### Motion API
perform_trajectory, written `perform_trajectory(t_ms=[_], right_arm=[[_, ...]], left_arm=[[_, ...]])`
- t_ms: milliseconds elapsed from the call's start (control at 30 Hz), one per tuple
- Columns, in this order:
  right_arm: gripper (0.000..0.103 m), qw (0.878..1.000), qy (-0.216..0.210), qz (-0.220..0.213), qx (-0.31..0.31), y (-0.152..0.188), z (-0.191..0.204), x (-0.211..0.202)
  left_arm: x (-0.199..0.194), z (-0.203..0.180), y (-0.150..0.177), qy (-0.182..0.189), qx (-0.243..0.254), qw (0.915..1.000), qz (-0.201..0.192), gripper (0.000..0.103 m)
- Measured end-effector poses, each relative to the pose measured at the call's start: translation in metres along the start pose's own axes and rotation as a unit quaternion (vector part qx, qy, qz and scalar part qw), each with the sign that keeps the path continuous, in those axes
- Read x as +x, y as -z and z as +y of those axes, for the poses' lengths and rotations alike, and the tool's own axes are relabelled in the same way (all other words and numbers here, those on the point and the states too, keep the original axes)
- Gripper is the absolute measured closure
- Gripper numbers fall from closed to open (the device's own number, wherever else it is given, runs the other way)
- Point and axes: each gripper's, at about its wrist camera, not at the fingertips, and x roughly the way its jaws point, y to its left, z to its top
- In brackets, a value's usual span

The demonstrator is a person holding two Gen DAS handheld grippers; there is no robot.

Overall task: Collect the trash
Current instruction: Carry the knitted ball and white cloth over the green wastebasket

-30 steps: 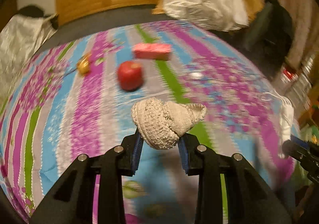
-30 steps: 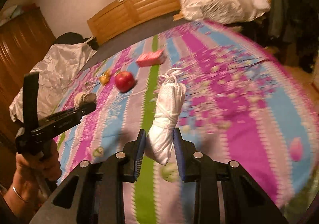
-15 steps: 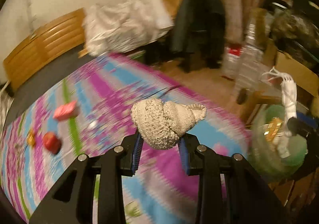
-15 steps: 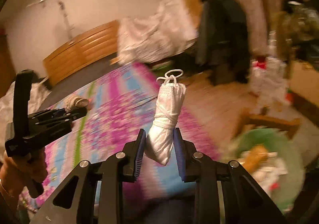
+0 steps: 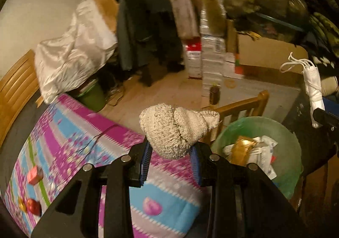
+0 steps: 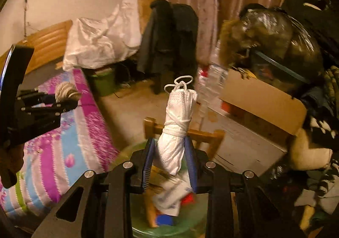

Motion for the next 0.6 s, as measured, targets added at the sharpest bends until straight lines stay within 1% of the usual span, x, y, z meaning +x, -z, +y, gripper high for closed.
perform_trajectory(t_ms=[133, 267, 367, 533, 567, 600], right_arm=[[0.072, 0.999, 0.022, 0.024, 0.009, 0.008, -0.022, 0.016], [0.073, 0.998, 0.024, 0.043, 0.027, 0.018, -0.036, 0.022], [0.073, 0.998, 0.017, 0.056, 0.040, 0.026, -0.037, 0.030], [0.073, 0.997, 0.006, 0.071, 0.043, 0.039, -0.029, 0.038], [0.077, 0.996, 0.001, 0.072, 0.048, 0.041, -0.029, 0.040], [0.085, 0.996, -0.003, 0.073, 0.051, 0.042, -0.029, 0.041]], left_arm=[[0.014, -0.030, -0.008, 0.013, 0.026, 0.9995, 0.010, 0.072], [0.025, -0.058, -0.015, 0.031, 0.043, 0.9984, 0.018, 0.072], [0.033, -0.075, -0.016, 0.036, 0.058, 0.9974, 0.024, 0.072], [0.042, -0.084, -0.010, 0.045, 0.067, 0.9958, 0.042, 0.072], [0.043, -0.084, -0.009, 0.046, 0.068, 0.9957, 0.044, 0.072], [0.044, -0.085, -0.008, 0.048, 0.067, 0.9955, 0.047, 0.072]])
